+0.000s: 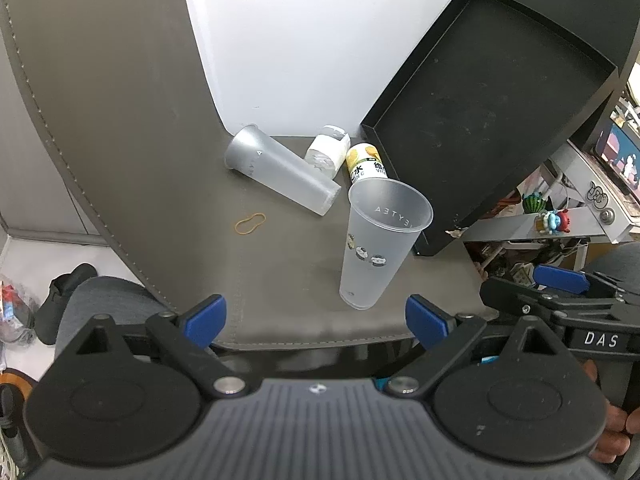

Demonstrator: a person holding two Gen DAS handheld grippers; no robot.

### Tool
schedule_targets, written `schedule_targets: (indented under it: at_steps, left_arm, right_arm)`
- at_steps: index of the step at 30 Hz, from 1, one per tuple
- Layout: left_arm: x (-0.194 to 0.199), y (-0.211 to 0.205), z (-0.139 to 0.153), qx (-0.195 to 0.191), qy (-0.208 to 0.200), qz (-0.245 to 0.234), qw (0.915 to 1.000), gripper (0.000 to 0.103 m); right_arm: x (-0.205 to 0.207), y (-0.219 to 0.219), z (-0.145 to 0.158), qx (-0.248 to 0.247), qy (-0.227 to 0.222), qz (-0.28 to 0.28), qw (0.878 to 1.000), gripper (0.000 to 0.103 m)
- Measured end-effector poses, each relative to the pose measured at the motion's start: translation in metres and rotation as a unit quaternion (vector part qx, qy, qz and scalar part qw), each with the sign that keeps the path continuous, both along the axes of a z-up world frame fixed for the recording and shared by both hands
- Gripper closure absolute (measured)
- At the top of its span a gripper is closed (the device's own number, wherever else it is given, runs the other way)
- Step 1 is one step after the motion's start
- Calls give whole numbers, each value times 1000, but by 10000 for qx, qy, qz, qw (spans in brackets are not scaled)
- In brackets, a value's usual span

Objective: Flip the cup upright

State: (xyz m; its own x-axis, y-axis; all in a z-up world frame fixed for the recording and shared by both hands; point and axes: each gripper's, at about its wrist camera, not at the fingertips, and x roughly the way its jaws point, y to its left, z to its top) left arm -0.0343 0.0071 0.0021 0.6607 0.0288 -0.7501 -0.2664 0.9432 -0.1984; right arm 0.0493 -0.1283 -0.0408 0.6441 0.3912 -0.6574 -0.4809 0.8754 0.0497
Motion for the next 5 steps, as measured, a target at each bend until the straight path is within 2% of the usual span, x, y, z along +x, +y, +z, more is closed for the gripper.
schedule_targets:
  at_steps: [5]
  left_arm:
    - [-1, 0, -1, 42, -32, 5, 10000, 7]
  right_arm:
    - [0, 0, -1, 9, 11, -14, 10000, 0]
